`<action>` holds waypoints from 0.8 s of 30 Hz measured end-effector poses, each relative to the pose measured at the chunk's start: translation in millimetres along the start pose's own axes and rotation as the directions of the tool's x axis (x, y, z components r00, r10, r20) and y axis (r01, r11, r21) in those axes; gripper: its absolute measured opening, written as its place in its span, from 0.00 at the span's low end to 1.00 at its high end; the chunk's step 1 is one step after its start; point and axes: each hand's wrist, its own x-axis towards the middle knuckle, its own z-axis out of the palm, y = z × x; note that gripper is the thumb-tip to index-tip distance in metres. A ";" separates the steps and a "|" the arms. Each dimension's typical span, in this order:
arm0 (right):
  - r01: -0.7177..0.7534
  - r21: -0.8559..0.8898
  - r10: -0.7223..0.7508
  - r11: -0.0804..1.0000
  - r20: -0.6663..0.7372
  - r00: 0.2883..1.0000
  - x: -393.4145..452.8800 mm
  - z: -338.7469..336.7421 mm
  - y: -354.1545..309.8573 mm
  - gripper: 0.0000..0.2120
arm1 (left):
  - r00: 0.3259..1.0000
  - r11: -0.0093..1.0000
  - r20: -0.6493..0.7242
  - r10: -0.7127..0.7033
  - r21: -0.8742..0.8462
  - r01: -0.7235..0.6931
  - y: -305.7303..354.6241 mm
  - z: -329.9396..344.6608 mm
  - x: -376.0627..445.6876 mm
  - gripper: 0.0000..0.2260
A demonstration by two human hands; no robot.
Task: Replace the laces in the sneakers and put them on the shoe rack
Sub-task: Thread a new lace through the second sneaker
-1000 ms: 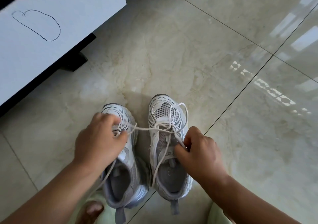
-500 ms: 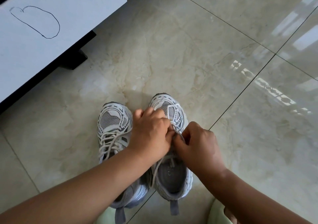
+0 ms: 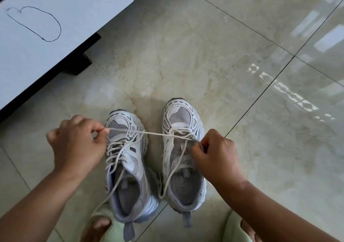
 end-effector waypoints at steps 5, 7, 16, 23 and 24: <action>0.012 -0.013 -0.012 1.000 -0.015 1.000 -1.2 0.8 0.3 0.10 | 0.998 0.999 0.046 0.044 -0.002 -0.044 4.0 5.0 -5.2 0.06; 0.019 -0.017 -0.019 1.000 -0.019 1.000 -2.0 1.5 -0.7 0.10 | 0.992 0.993 0.046 0.118 -0.032 -0.116 11.8 8.0 -8.4 0.06; 0.017 -0.107 -0.015 0.994 0.017 1.000 4.8 6.5 -11.5 0.06 | 0.875 0.869 0.105 0.473 -0.221 -0.443 74.3 27.0 -16.9 0.15; 0.003 -0.094 -0.001 0.996 0.027 1.000 9.6 2.3 -12.2 0.07 | 0.851 0.831 0.013 0.524 -0.224 -0.509 66.1 26.1 -9.8 0.11; 0.003 -0.089 -0.001 0.996 0.028 1.000 9.8 2.0 -11.8 0.07 | 0.859 0.840 0.013 0.512 -0.218 -0.497 60.9 24.2 -8.6 0.11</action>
